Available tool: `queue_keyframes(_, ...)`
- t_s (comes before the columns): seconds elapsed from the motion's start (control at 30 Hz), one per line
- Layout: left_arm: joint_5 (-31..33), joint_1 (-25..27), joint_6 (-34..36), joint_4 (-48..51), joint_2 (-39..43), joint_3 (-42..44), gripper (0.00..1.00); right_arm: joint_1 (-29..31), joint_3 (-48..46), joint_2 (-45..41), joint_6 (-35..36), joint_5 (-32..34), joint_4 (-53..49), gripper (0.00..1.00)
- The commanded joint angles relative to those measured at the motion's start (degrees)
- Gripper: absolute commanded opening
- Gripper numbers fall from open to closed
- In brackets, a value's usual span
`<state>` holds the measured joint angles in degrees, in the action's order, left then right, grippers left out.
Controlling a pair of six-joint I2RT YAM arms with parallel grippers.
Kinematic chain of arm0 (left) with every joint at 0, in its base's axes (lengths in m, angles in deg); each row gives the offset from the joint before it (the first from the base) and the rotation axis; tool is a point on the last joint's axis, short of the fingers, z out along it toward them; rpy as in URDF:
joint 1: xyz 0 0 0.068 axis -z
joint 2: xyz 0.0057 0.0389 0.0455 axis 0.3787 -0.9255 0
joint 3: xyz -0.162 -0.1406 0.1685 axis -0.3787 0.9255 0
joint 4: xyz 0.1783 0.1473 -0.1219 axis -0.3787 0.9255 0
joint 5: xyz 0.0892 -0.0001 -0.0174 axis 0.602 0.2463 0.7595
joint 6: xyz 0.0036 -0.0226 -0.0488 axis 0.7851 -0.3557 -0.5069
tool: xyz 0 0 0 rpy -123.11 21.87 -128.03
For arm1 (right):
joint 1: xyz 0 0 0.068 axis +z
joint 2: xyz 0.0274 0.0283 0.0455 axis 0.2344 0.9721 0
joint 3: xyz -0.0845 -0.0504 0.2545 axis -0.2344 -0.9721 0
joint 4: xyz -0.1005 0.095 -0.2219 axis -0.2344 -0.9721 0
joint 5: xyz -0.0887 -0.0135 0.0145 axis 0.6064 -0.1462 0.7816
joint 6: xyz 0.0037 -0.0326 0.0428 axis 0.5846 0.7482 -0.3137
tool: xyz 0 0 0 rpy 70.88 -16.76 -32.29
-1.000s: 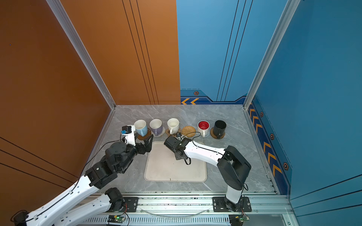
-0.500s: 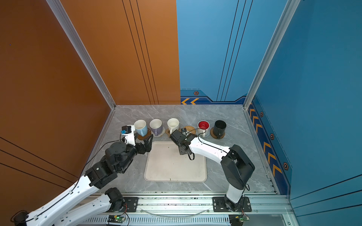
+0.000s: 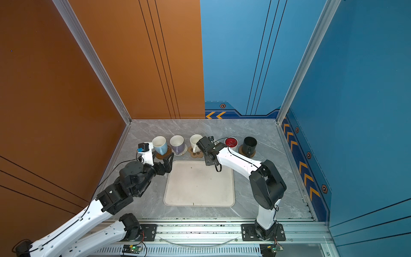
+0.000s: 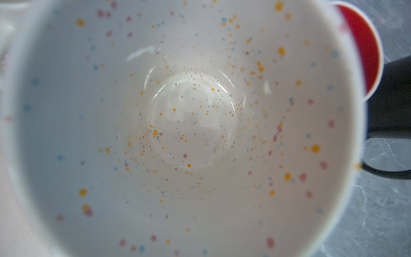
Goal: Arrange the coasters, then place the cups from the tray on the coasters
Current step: 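Carry the speckled mug with the right gripper toward the woven rattan coaster, then lower the speckled mug onto the woven rattan coaster with the right gripper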
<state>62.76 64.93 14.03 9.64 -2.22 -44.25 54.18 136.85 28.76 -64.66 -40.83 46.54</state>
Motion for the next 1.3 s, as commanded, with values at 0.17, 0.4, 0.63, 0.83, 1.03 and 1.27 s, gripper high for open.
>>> queue_keyframes(0.17,0.1,-0.9,-0.2,1.5,0.2,0.2,0.96,-3.5,5.5,2.4,2.9,-1.2,2.7,0.0)
queue_keyframes(0.4,0.2,-1.1,-0.2,2.0,-0.1,-0.1,0.96,-4.7,8.2,5.5,3.6,-2.6,2.6,0.0)
queue_keyframes(0.63,0.4,-1.1,-0.1,2.3,-0.1,-0.5,0.96,-5.7,10.3,8.0,4.3,-3.5,2.8,0.0)
queue_keyframes(0.83,0.3,-1.2,-0.3,2.7,-0.2,-0.4,0.96,-7.0,11.7,9.5,5.1,-5.2,2.8,0.0)
queue_keyframes(1.03,0.4,-1.3,-0.3,2.7,-0.2,-0.5,0.96,-7.7,12.9,10.9,5.8,-5.7,2.8,0.0)
queue_keyframes(1.27,0.4,-1.4,-0.4,2.7,-0.2,-0.7,0.96,-8.0,13.7,12.3,6.1,-6.4,2.8,0.0)
